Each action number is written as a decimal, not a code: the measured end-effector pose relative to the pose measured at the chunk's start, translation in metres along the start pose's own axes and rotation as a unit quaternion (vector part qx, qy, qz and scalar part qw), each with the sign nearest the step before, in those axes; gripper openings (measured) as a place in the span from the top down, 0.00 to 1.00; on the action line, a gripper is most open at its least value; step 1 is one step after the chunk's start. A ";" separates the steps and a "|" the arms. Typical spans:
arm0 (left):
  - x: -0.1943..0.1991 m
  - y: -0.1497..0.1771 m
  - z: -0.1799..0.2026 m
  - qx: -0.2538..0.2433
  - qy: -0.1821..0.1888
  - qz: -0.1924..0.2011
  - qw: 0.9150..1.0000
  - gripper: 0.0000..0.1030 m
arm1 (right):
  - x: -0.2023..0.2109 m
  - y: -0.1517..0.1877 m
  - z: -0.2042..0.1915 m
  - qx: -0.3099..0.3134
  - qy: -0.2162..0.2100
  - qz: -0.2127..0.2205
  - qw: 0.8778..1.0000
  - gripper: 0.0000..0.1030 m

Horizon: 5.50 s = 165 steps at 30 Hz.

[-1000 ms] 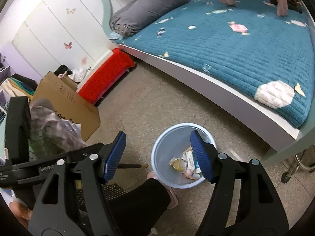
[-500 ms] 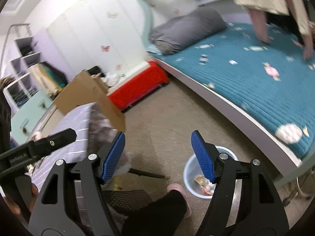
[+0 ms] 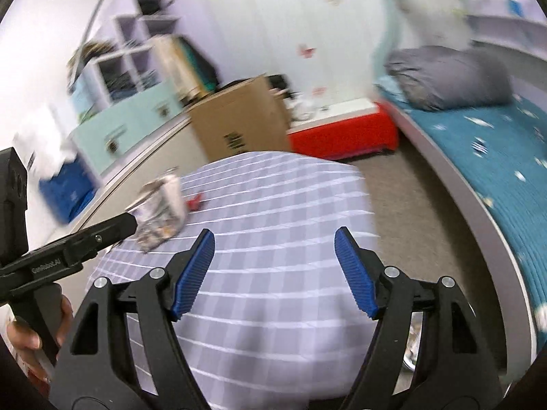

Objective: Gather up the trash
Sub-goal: 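Return both tools to the table toward the newspaper bundle, then grasp the white packet with the left tool while the right tool grasps the blue wrapper, then carry both items over the bin and open both tools to drop them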

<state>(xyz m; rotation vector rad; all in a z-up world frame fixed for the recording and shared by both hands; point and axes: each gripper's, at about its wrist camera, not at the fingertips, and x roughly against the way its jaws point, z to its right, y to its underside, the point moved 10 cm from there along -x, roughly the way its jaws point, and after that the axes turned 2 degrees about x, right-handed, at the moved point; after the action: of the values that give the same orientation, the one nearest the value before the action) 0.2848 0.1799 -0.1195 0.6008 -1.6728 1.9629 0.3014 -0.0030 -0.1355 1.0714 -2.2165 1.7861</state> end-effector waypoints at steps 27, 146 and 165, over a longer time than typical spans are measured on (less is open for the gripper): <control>-0.057 -0.013 -0.359 0.252 -0.053 -0.010 0.966 0.17 | -0.182 -0.042 -0.235 0.143 -0.064 -0.054 0.986 0.26; -0.371 0.353 0.351 -0.107 0.143 -0.405 0.897 0.86 | -0.077 0.334 0.440 -0.432 0.148 -0.153 0.876 0.48; -0.337 0.328 0.373 -0.117 0.171 -0.382 0.901 0.33 | -0.008 0.320 0.447 -0.412 0.219 -0.101 0.879 0.44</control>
<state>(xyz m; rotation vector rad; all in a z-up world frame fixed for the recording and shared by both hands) 0.3519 -0.2586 -0.5237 0.6449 -1.1709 1.1924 0.2768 -0.3758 -0.5383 0.5890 -2.1038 0.7246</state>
